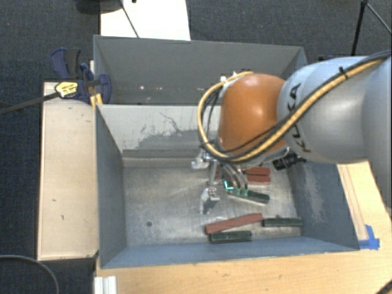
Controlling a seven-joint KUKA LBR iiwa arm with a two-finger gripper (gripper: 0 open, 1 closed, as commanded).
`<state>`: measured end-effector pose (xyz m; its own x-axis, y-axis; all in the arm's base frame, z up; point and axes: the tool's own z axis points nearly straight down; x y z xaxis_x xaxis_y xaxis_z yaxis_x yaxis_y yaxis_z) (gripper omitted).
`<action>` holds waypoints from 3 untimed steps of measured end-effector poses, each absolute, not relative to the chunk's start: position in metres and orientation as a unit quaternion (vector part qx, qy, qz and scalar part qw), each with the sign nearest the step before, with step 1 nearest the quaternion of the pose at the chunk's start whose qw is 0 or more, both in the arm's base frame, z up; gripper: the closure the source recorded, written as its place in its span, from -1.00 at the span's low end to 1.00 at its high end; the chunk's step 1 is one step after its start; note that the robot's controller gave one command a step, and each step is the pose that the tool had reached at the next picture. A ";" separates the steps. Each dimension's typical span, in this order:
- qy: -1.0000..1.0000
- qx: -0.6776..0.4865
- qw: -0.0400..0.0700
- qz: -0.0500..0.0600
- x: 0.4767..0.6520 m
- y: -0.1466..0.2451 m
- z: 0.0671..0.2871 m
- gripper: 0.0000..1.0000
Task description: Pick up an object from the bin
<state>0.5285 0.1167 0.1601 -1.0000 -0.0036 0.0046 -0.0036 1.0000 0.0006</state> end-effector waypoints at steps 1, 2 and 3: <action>-1.000 0.000 -0.001 -0.001 0.530 0.116 0.163 -1.00; -0.999 0.054 -0.002 0.000 0.517 0.051 0.099 -1.00; -1.000 0.022 0.001 0.000 0.506 0.037 0.123 -1.00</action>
Offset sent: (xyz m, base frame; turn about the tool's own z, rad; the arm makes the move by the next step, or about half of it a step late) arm -0.0184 -0.0963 -0.0901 -0.1459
